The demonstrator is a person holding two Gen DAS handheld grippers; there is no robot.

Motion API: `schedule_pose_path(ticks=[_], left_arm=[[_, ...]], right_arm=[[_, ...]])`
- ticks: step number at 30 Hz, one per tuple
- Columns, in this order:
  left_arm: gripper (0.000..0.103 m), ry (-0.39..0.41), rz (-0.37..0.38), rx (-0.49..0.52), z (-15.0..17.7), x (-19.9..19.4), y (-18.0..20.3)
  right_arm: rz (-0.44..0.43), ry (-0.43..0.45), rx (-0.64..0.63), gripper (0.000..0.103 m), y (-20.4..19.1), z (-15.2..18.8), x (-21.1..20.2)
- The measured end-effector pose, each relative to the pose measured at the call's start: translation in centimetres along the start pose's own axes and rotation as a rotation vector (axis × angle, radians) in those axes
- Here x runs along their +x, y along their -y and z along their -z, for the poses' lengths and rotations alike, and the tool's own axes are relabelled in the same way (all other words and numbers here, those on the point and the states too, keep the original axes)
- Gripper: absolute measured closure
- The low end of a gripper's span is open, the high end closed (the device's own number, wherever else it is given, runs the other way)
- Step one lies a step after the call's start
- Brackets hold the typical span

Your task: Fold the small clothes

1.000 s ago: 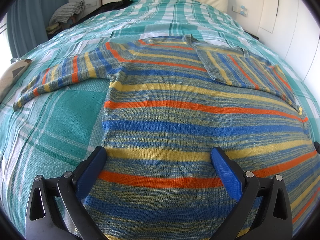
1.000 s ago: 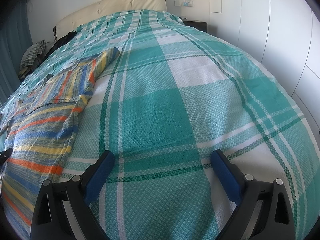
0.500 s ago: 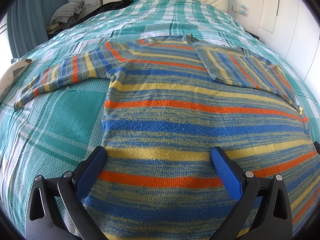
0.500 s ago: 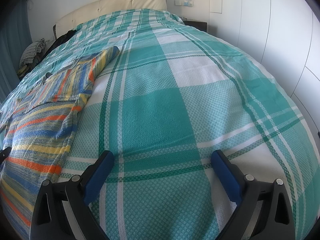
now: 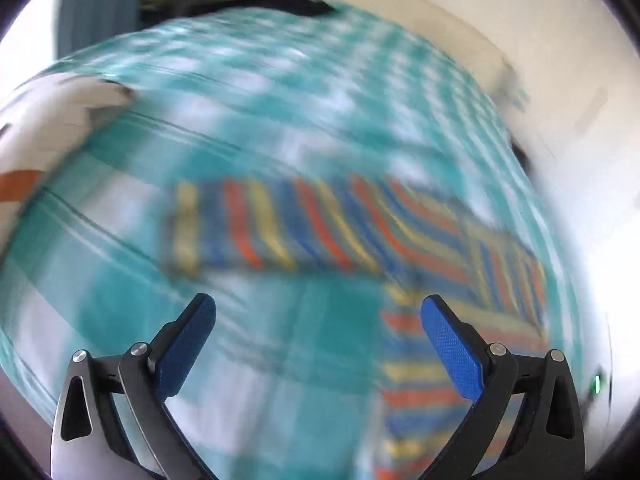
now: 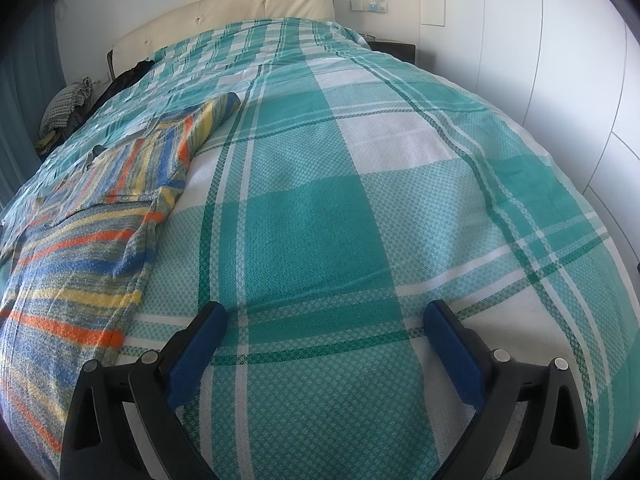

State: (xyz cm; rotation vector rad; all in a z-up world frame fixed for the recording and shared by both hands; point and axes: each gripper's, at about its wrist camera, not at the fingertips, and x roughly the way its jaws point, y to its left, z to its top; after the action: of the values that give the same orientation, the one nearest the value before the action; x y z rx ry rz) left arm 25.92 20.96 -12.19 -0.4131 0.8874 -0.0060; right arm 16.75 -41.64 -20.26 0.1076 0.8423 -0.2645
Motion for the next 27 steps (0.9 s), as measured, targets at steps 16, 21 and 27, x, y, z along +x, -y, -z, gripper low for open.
schedule_pose_path(ticks=[16,21,27], left_arm=[[0.1,-0.13,-0.019,-0.152,-6.2,7.6,-4.7],[0.1,-0.04,0.099,0.169,-9.6,2.3,8.7],[0.093,-0.107,0.305,0.456,-5.1,2.4,24.8]], right_arm=[[0.024,-0.008,-0.021,0.004,-0.4,-0.1,0.2],[0.02,-0.006,-0.018,0.004,-0.4,-0.1,0.3],[0.02,-0.006,-0.016,0.004,-0.3,-0.1,0.2]])
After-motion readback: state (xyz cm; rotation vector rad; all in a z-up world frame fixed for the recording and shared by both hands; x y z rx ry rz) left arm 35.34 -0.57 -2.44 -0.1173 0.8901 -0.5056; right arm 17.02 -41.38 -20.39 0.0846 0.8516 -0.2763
